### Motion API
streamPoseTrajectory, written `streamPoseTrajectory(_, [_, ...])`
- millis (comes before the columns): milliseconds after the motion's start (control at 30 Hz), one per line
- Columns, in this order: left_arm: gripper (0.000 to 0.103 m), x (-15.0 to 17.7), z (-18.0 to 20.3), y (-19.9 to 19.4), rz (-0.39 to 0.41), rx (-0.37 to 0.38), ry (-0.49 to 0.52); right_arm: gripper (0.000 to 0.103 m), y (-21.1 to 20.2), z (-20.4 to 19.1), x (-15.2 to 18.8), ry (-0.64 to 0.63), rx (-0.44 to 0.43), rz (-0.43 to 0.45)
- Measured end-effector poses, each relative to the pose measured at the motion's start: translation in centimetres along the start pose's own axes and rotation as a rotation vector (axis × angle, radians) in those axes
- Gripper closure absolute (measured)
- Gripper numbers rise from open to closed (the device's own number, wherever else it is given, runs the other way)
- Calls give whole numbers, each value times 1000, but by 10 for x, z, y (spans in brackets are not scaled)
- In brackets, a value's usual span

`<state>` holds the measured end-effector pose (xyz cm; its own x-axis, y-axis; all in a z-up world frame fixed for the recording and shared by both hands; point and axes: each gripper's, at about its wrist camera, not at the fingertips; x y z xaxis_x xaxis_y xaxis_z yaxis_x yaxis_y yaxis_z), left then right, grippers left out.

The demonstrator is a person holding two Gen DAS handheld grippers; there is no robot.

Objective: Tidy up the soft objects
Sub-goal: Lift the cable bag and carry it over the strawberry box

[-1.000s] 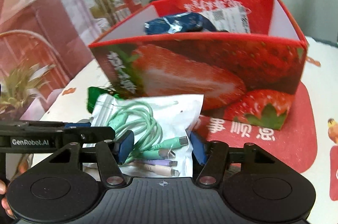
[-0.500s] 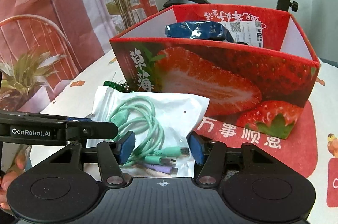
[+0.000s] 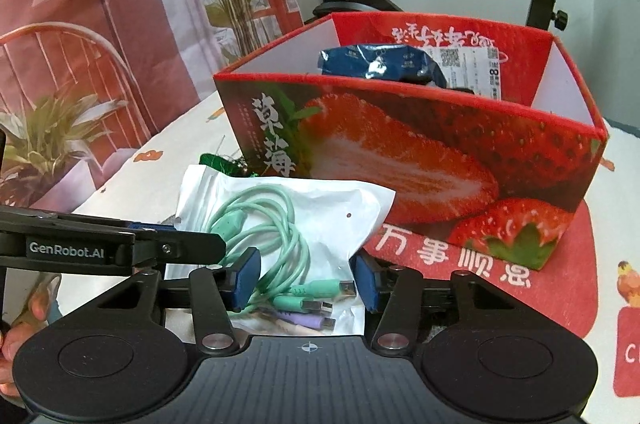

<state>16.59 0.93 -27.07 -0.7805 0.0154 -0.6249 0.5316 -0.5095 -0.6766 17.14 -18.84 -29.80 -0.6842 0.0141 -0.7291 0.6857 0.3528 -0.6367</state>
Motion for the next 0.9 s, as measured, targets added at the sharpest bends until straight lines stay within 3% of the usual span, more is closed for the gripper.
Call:
streamPoseTrajectory(333, [68, -25, 8, -20, 79, -52, 37, 63, -21, -11, -33, -32, -25, 81])
streamPoseTrajectory(667, [68, -68, 14, -45, 172, -3, 37, 63, -35, -13, -82, -69, -20, 180])
streamPoseTrajectory(900, [68, -114, 29, -27, 175, 24, 95, 63, -26, 16, -124, -55, 33, 213])
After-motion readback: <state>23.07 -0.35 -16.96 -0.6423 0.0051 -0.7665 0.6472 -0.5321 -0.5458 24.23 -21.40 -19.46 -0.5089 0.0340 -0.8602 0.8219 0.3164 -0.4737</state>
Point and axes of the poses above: each gripper's, at about its wrist camera, not at the fingertips, and y roughly the way its jaws point, z to its right, x to its underside, and after that the axes turned 1 degree about x, right-handed
